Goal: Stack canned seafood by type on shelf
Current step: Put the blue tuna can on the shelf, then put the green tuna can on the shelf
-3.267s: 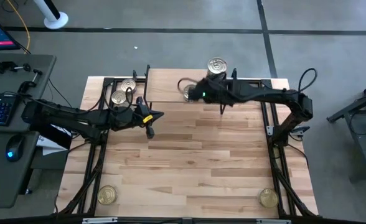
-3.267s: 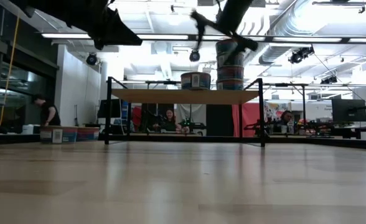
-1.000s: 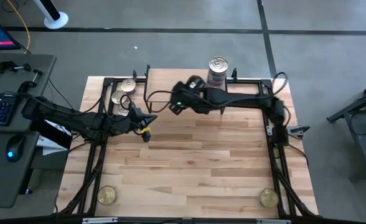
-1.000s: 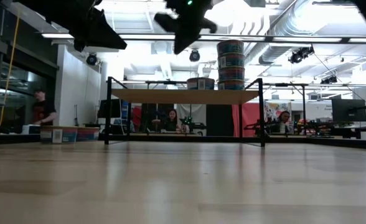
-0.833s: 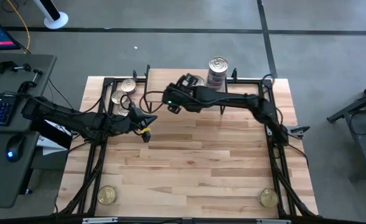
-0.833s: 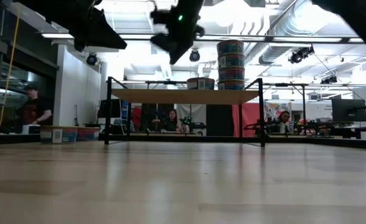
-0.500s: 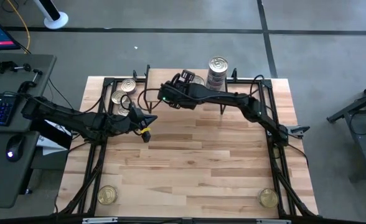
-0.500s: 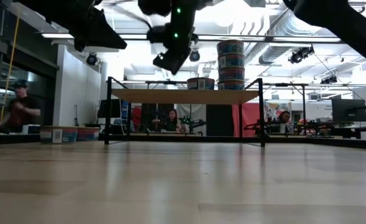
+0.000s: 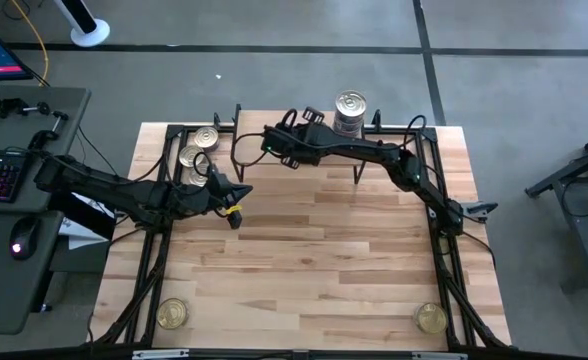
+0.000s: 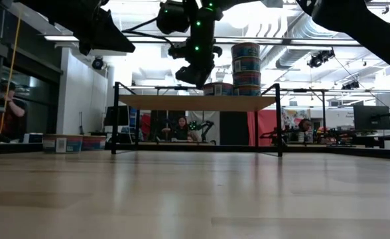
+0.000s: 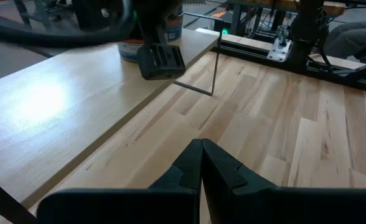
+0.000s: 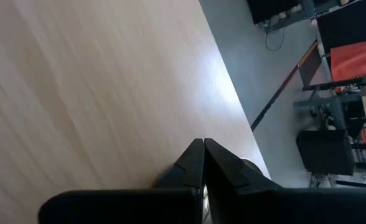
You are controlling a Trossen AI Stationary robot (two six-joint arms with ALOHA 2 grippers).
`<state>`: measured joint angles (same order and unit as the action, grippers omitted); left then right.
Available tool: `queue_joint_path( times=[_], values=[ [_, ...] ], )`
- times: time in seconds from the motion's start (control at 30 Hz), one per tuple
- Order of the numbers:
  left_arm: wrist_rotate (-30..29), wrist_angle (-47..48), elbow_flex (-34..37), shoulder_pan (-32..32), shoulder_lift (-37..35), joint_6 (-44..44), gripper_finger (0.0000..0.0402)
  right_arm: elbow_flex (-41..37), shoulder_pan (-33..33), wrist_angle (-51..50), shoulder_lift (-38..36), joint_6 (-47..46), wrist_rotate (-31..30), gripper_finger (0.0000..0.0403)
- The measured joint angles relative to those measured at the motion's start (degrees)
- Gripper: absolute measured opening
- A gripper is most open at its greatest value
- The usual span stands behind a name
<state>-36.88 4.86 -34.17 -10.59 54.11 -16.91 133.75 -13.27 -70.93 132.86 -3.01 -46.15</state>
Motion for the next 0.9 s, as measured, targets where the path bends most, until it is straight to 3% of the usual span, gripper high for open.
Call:
queue_joint_path(
  times=[0.37,0.63,0.77,0.9],
  values=[
    [-0.02,0.94,0.02,-0.27,-1.0,2.12,0.0,0.84,2.44,1.1,-0.75,-4.22,1.07,0.0],
    [-1.19,11.22,-0.11,-0.35,-11.29,-5.52,0.0,-0.66,14.44,5.22,-3.87,0.52,25.59,0.0],
    [5.26,15.62,-0.11,-0.51,-15.2,-6.67,0.0,-4.63,22.91,4.63,-4.15,-2.64,34.65,0.0],
    [14.38,13.85,0.43,-1.5,-16.24,-2.32,0.0,-14.52,30.01,-2.46,-3.89,-16.75,39.24,0.0]
  ],
)
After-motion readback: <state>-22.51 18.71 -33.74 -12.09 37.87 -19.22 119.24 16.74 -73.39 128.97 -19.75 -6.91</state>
